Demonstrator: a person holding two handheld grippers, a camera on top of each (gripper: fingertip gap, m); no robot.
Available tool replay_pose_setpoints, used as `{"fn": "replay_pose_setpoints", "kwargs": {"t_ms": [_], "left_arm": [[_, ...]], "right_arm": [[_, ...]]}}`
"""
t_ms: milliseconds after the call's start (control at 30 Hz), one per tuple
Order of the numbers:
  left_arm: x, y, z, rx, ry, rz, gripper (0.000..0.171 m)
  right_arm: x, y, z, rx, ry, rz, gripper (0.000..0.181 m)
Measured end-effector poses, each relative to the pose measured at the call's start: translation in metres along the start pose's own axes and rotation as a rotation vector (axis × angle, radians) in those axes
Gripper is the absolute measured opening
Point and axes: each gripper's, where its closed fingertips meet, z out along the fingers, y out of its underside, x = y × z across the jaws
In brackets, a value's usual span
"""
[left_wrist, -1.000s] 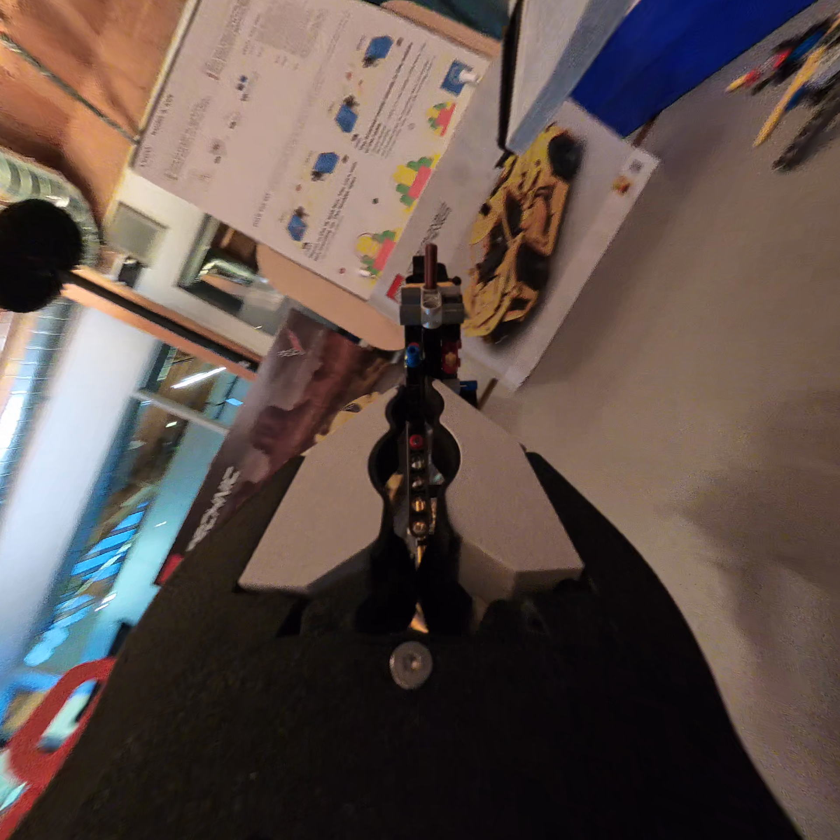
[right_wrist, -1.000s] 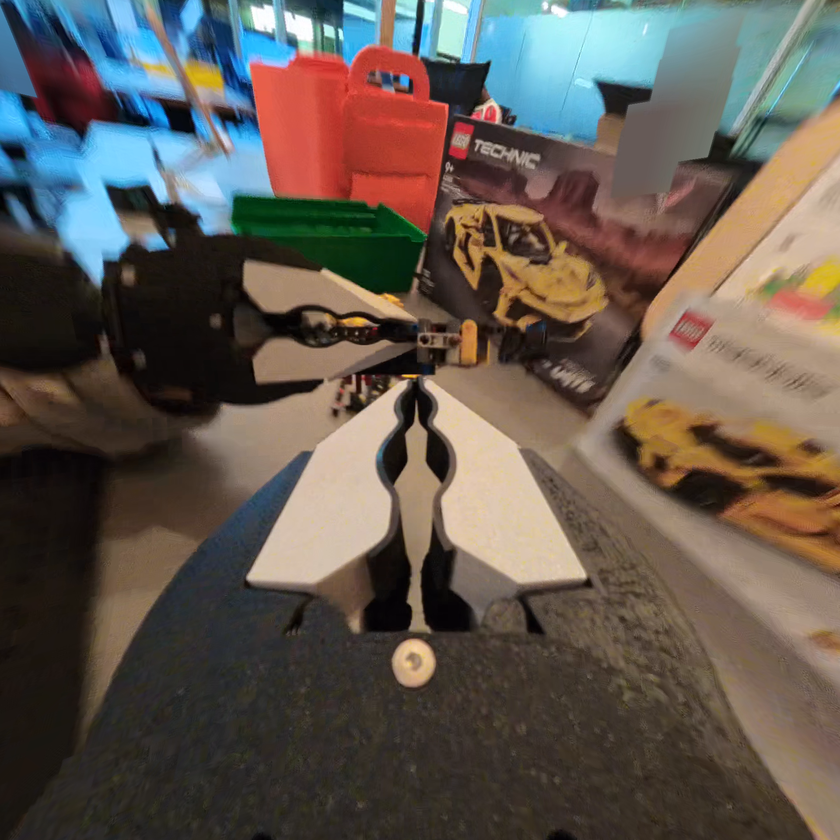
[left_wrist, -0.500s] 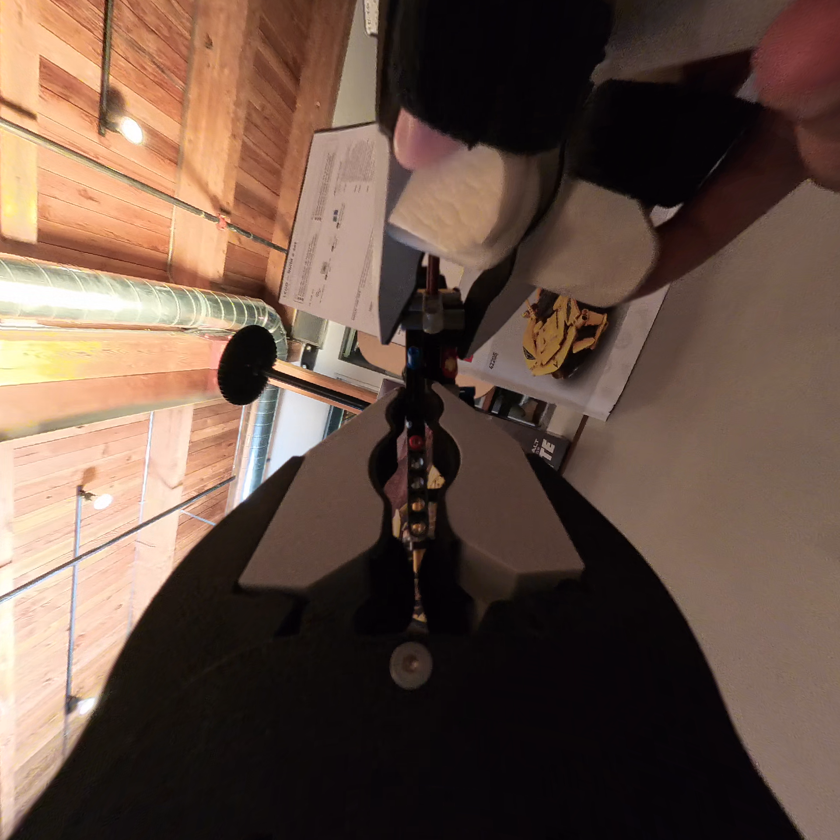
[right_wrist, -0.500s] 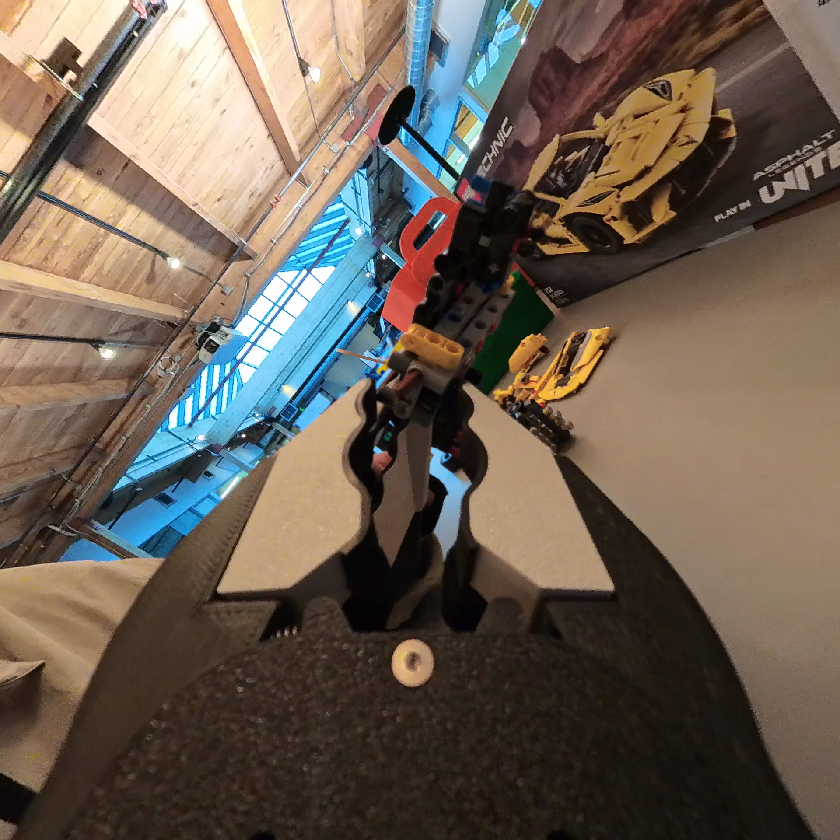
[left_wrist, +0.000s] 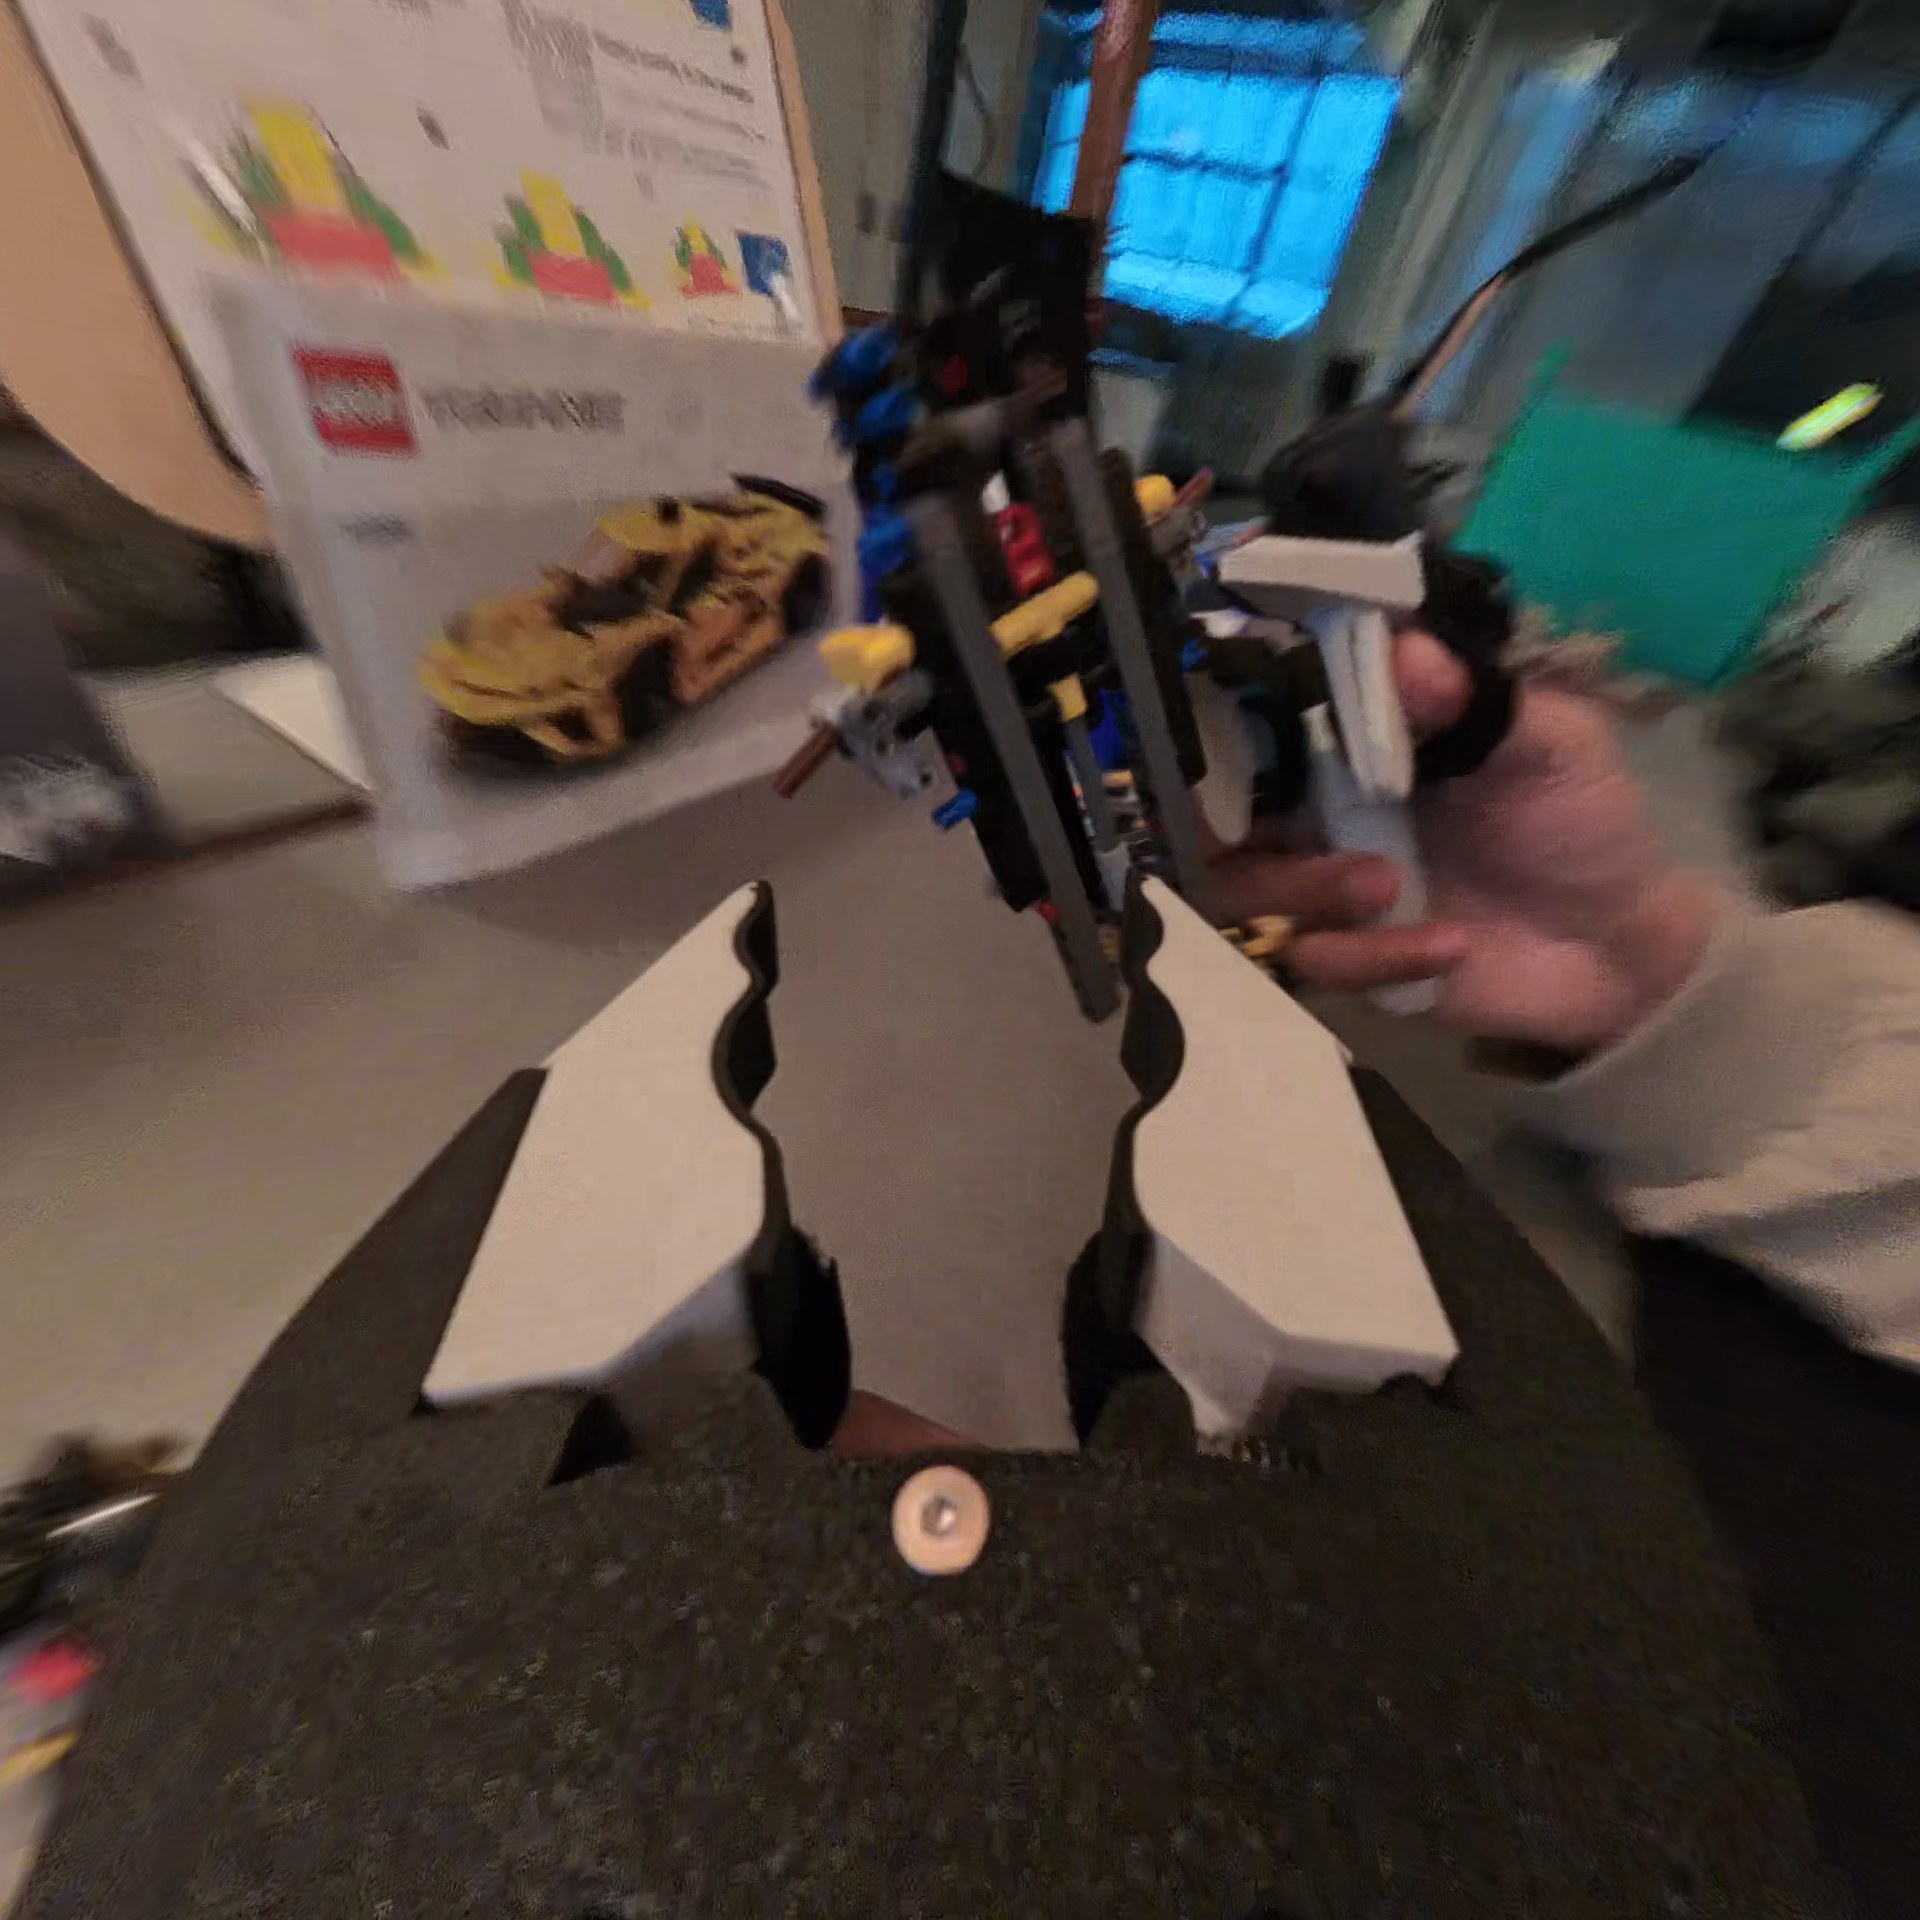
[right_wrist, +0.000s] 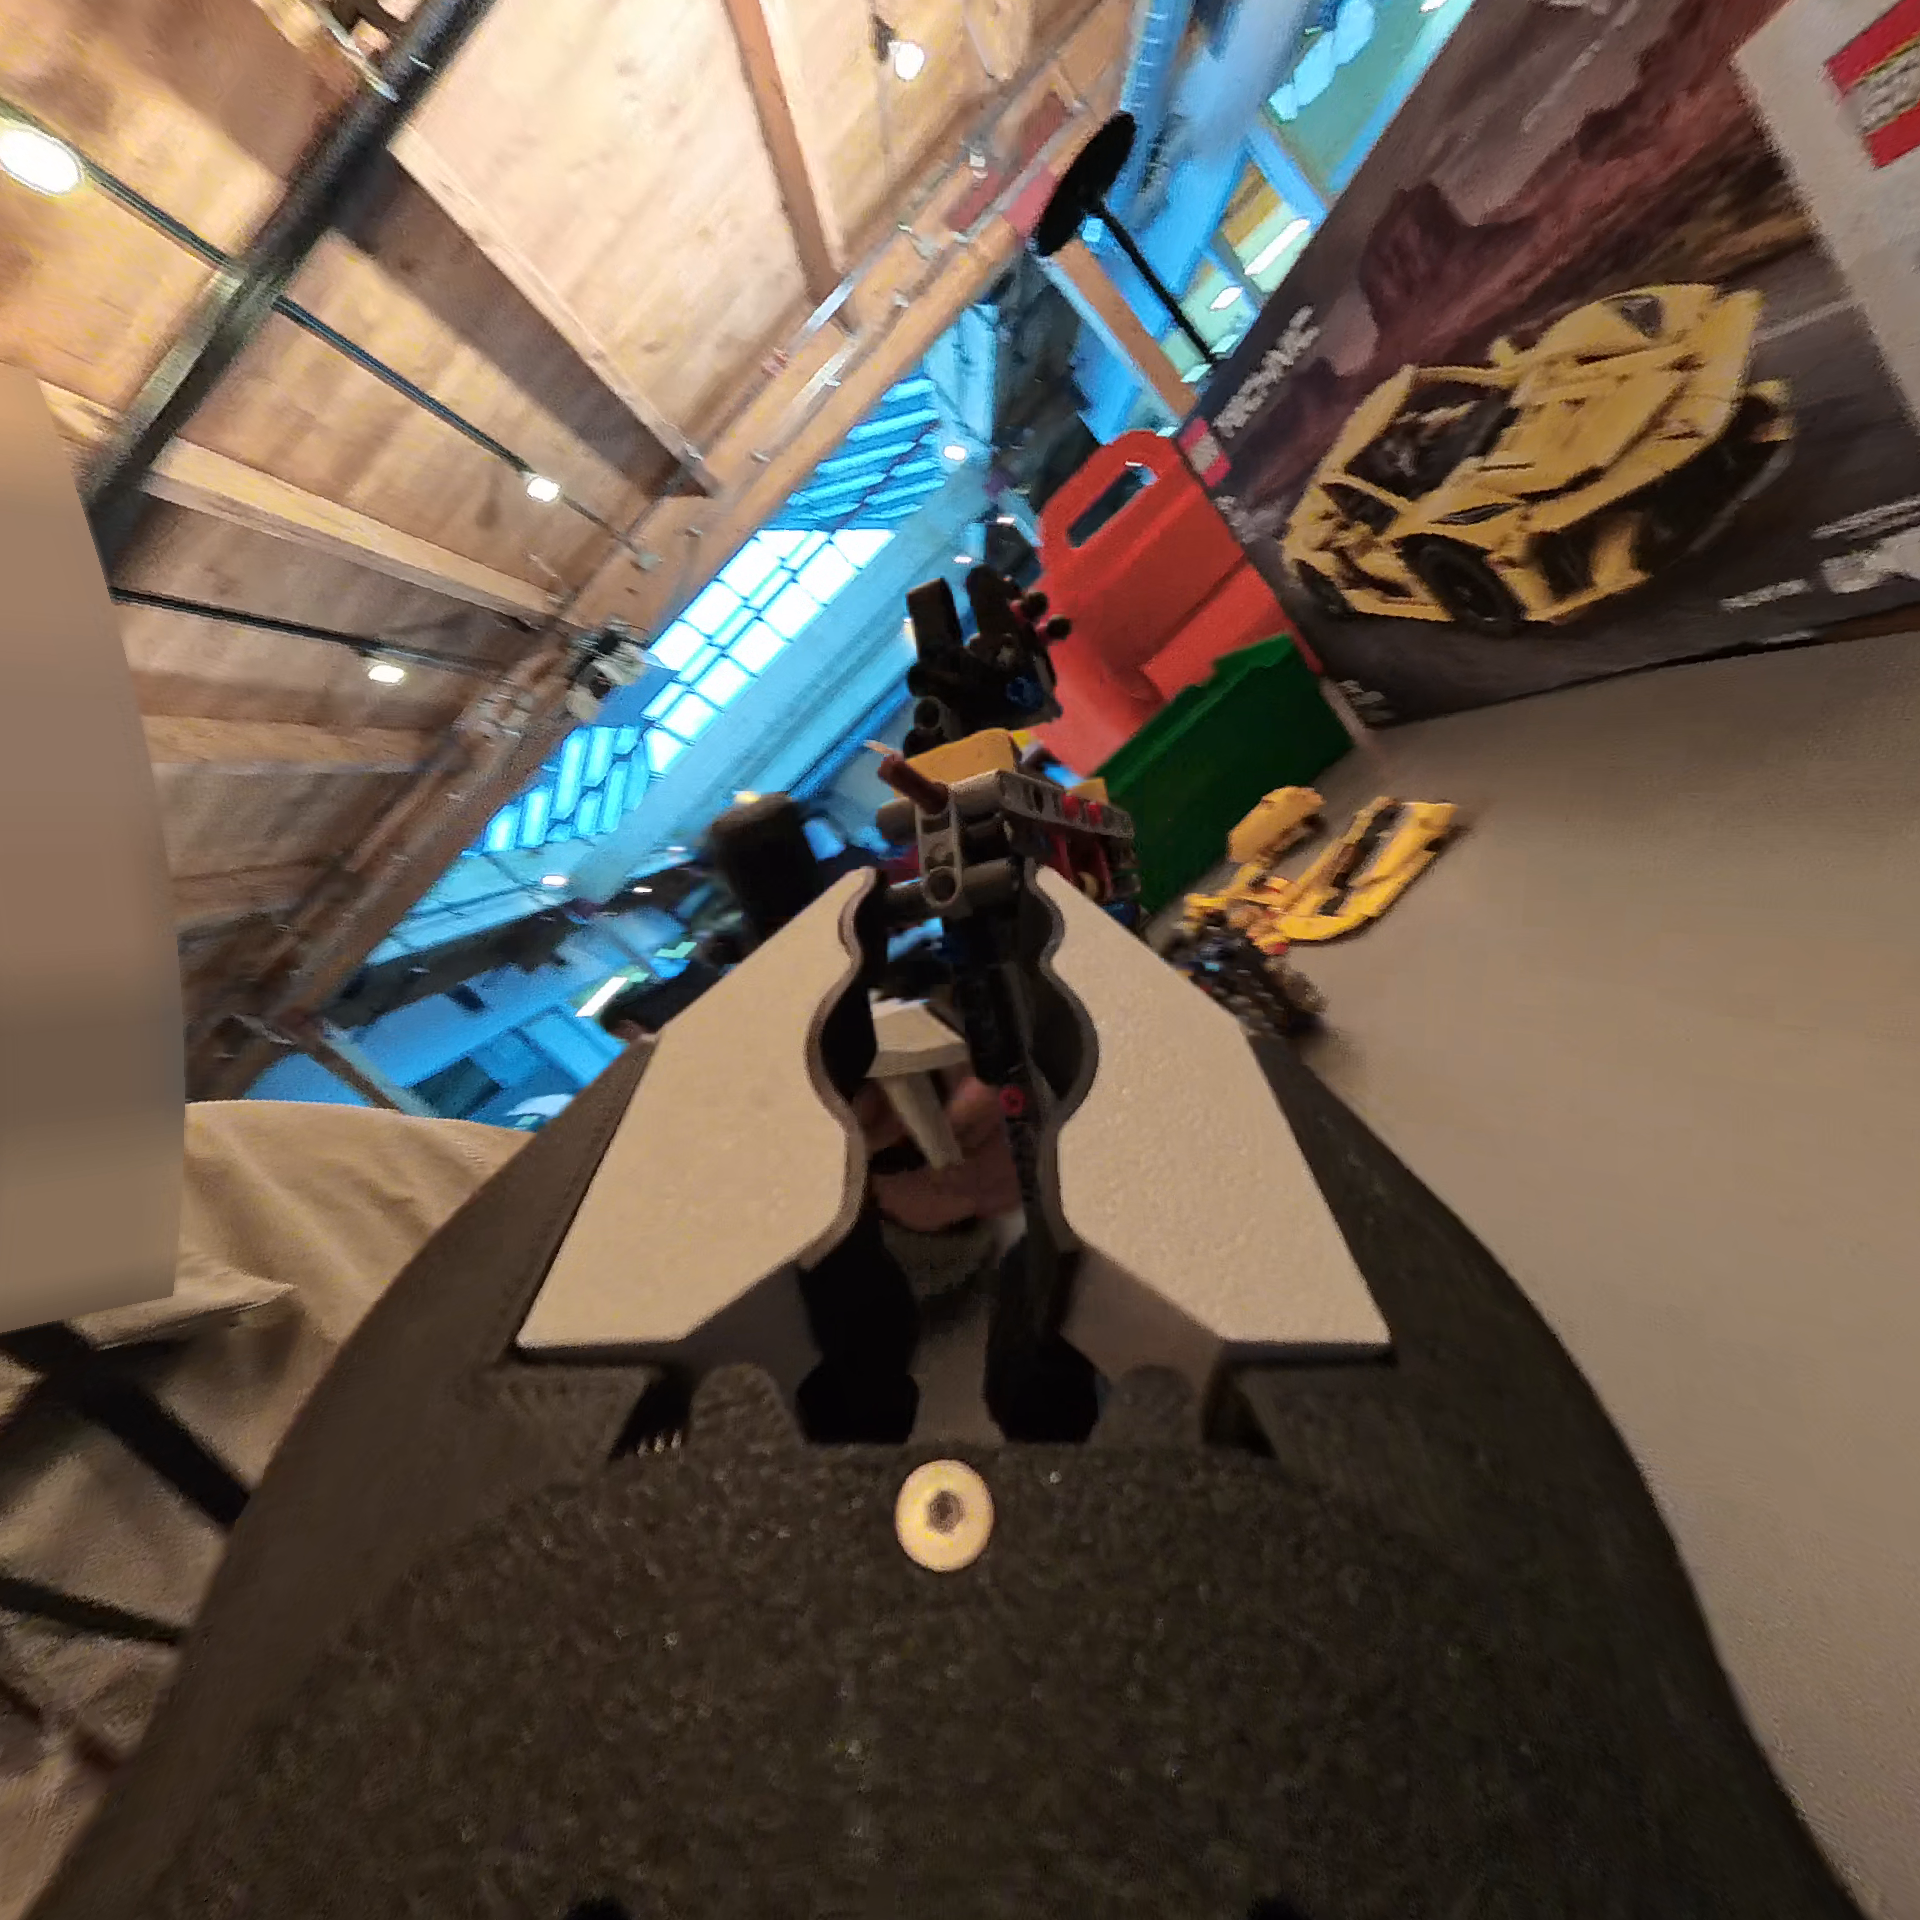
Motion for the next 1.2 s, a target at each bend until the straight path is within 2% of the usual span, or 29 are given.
{"fn": "replay_pose_setpoints", "kwargs": {"t_ms": [100, 200, 267, 300, 367, 500, 600, 733, 900, 1200], "left_arm": [[0.029, -0.008, -0.003, 0.059, 0.341, -0.286, 0.072], [0.042, -0.014, -0.004, 0.086, 0.449, -0.348, 0.066], [0.050, -0.008, -0.002, 0.052, 0.488, -0.378, 0.062], [0.050, -0.006, -0.001, 0.041, 0.494, -0.390, 0.060], [0.044, -0.004, -0.001, 0.050, 0.481, -0.401, 0.041], [0.044, -0.005, -0.007, 0.054, 0.567, -0.493, 0.034], [0.040, -0.007, -0.010, 0.053, 0.581, -0.526, 0.033], [0.036, 0.005, -0.006, -0.012, 0.508, -0.443, 0.033], [0.036, 0.009, -0.004, -0.033, 0.491, -0.425, 0.033], [0.031, 0.014, -0.002, -0.072, 0.458, -0.465, 0.036]], "right_arm": [[-0.023, 0.001, 0.009, 0.025, -0.167, 0.085, 0.023], [-0.022, 0.015, 0.021, 0.002, -0.164, 0.103, 0.023], [-0.025, 0.024, 0.028, -0.028, -0.182, 0.111, 0.023], [-0.026, 0.026, 0.030, -0.032, -0.195, 0.119, 0.023], [-0.029, 0.029, 0.034, -0.040, -0.215, 0.132, 0.022], [-0.027, 0.032, 0.036, -0.064, -0.165, 0.071, 0.023], [-0.021, 0.037, 0.031, -0.136, -0.086, -0.047, 0.033], [-0.014, 0.040, 0.025, -0.195, -0.015, -0.098, 0.023], [-0.013, 0.047, 0.026, -0.224, -0.012, -0.102, 0.005], [-0.007, 0.050, 0.024, -0.254, 0.029, -0.093, 0.003]]}}
